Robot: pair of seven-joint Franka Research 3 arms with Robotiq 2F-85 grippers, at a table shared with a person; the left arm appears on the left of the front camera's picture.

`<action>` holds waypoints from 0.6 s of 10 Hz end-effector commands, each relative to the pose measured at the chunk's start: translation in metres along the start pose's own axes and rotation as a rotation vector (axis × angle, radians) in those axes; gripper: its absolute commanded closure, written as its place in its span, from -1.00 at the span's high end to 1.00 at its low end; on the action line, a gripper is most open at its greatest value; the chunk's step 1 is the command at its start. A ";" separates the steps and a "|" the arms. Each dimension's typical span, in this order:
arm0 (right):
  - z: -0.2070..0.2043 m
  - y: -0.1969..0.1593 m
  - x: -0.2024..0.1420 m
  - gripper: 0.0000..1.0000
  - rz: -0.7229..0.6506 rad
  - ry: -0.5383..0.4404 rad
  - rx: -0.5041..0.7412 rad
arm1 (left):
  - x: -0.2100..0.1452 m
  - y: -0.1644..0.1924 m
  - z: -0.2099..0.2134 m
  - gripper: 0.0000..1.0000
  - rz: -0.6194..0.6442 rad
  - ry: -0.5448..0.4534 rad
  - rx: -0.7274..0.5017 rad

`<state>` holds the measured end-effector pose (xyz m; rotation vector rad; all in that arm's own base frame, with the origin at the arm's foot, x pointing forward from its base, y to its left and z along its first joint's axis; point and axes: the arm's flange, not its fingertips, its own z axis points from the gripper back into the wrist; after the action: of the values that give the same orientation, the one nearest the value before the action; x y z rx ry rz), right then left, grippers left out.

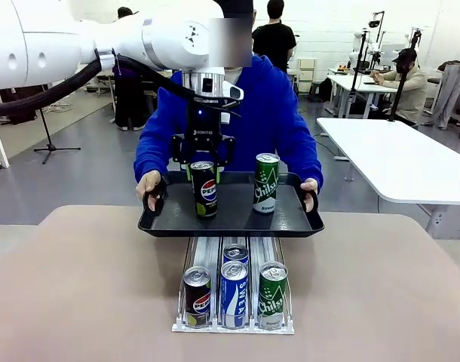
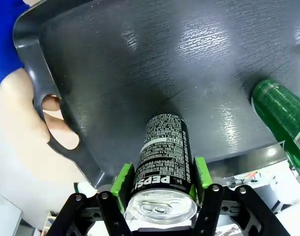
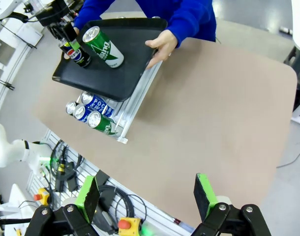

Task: Retrieve and hand over the desired beverage to the person.
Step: Place the picked can on the Handle tray extended by the person.

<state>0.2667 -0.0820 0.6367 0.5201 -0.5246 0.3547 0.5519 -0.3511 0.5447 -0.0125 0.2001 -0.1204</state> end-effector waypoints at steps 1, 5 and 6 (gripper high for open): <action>-0.002 -0.001 0.001 1.00 0.010 -0.010 0.025 | -0.017 0.009 -0.001 1.00 -0.032 -0.031 0.029; -0.002 -0.001 0.001 1.00 0.010 -0.010 0.025 | -0.021 0.010 0.007 1.00 -0.075 -0.040 0.039; -0.002 -0.001 0.001 1.00 0.010 -0.010 0.025 | -0.035 0.014 0.022 1.00 -0.174 -0.052 0.071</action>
<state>0.2668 -0.0820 0.6367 0.5201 -0.5245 0.3547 0.5359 -0.3441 0.5613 0.0022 0.1726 -0.2129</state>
